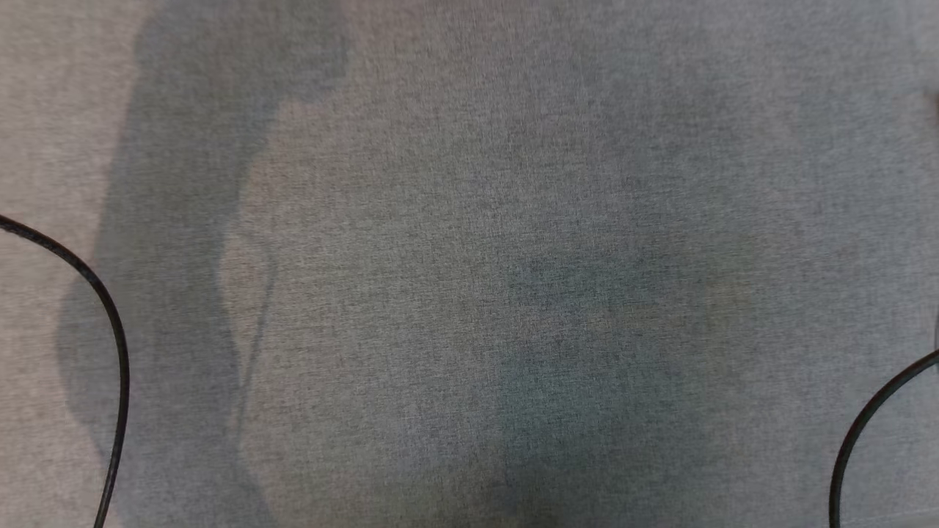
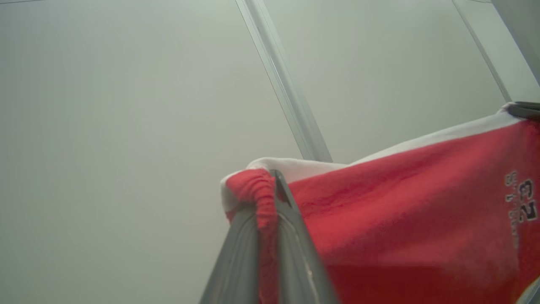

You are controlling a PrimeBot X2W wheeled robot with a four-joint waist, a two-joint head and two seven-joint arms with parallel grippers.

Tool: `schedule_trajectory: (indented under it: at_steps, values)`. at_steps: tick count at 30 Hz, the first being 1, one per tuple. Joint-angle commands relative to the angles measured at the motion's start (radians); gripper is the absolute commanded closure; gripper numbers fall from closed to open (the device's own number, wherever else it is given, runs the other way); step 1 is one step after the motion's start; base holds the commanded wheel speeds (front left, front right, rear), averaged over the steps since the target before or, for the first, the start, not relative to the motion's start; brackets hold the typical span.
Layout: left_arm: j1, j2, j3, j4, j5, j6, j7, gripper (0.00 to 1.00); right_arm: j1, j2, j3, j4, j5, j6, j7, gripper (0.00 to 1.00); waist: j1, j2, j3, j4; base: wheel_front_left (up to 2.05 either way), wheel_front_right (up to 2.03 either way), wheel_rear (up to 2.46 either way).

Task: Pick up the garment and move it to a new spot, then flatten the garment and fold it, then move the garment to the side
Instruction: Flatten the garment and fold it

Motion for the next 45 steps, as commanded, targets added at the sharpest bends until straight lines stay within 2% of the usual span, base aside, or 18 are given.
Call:
schedule_trajectory:
  at_steps: [1,7,15,25,39,45]
  values:
    - [0.009,-0.004,0.025,-0.045,0.029,0.003,-0.003,1.00,0.031,0.012,-0.010,-0.038,-0.018,0.000,-0.001,1.00,0.0000,0.0000,0.046,-0.006,0.00,0.00,0.00]
    - [0.096,-0.007,0.001,-0.120,0.070,-0.001,-0.003,1.00,0.112,0.025,0.014,-0.042,-0.008,0.000,-0.001,1.00,0.0000,0.0000,0.070,0.006,0.00,0.00,0.00]
    - [0.239,0.010,-0.084,-0.128,0.031,-0.001,-0.003,1.00,0.248,0.021,0.078,0.002,0.037,0.000,-0.001,1.00,0.0000,0.0000,0.055,0.030,0.00,0.00,0.00]
    - [0.430,0.049,-0.221,-0.114,0.004,-0.001,-0.003,1.00,0.432,-0.042,0.210,0.061,0.111,0.000,-0.001,1.00,0.0000,0.0000,-0.055,0.061,0.00,0.00,0.00]
    - [0.684,0.071,-0.533,0.014,-0.051,-0.001,-0.003,1.00,0.657,-0.156,0.434,0.256,0.264,0.000,-0.001,1.00,0.0000,0.0000,-0.247,0.098,0.00,0.00,0.00]
    - [0.742,0.060,-0.572,0.056,-0.071,-0.001,-0.003,1.00,0.703,-0.187,0.544,0.319,0.347,0.000,-0.001,1.00,0.0000,0.0000,-0.300,0.110,0.00,0.00,0.00]
